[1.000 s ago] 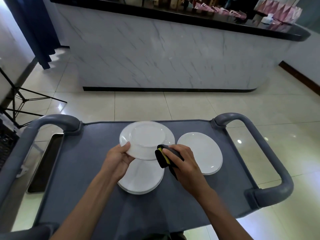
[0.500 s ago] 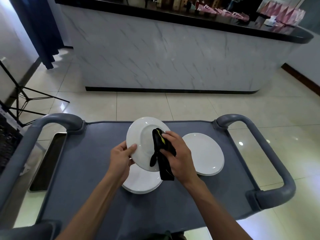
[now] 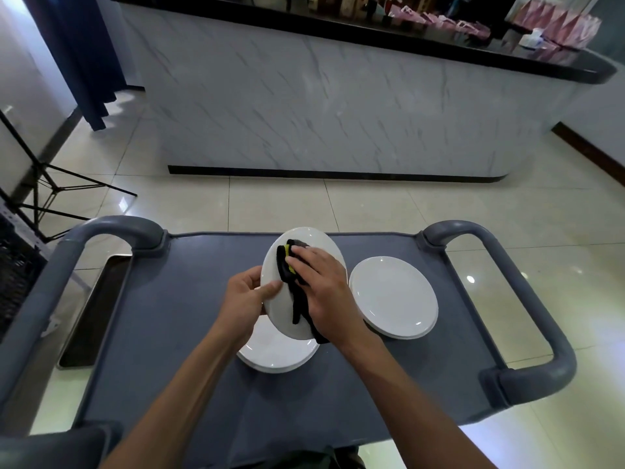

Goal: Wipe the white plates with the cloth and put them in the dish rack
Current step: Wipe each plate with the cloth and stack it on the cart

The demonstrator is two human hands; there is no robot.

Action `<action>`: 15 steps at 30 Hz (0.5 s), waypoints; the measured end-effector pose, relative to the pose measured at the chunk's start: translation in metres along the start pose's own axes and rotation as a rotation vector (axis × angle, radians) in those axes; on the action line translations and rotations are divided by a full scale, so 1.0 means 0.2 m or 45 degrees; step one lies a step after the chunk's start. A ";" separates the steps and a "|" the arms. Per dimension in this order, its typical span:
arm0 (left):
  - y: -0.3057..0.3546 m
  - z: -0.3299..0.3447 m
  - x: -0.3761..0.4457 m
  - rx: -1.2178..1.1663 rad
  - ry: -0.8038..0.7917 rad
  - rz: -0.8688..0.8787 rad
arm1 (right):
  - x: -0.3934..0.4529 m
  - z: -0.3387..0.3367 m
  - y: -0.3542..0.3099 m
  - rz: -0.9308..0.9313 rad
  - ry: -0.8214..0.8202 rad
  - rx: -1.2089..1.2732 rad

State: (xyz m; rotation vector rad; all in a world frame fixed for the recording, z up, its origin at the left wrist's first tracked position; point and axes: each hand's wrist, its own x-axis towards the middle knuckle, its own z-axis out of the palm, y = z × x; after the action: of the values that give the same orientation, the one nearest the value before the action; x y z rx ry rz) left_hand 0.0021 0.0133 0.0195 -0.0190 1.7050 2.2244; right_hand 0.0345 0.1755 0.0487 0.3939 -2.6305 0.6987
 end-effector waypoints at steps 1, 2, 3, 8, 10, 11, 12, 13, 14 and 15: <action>0.01 0.00 0.00 0.018 -0.015 0.010 | 0.00 0.00 0.00 -0.043 -0.014 -0.032; 0.01 0.00 0.00 0.033 -0.031 0.022 | 0.01 -0.01 0.00 -0.090 -0.027 -0.062; 0.02 0.00 -0.01 0.046 -0.048 0.035 | 0.02 -0.01 0.00 -0.132 -0.039 -0.087; 0.03 -0.02 -0.01 0.025 -0.111 0.069 | 0.08 -0.06 -0.01 -0.147 -0.047 -0.121; 0.04 -0.03 -0.01 0.010 -0.114 0.099 | 0.11 -0.08 -0.01 -0.076 -0.024 -0.119; 0.04 -0.03 -0.01 -0.009 -0.115 0.114 | 0.13 -0.10 0.00 -0.030 -0.013 -0.116; 0.05 -0.03 -0.01 -0.034 -0.111 0.124 | 0.15 -0.11 0.00 0.014 -0.002 -0.112; 0.05 -0.03 -0.02 -0.061 -0.100 0.130 | 0.17 -0.12 0.00 0.052 0.011 -0.107; 0.05 -0.03 -0.02 -0.088 -0.084 0.135 | 0.19 -0.13 0.01 0.080 0.026 -0.102; 0.05 -0.03 -0.02 -0.110 -0.065 0.139 | 0.20 -0.14 0.01 0.103 0.043 -0.095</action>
State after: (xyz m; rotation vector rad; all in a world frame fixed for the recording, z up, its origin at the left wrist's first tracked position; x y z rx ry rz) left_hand 0.0019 0.0045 0.0278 0.1117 1.6182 2.3552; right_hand 0.0060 0.1861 0.0882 0.2532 -2.6435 0.6247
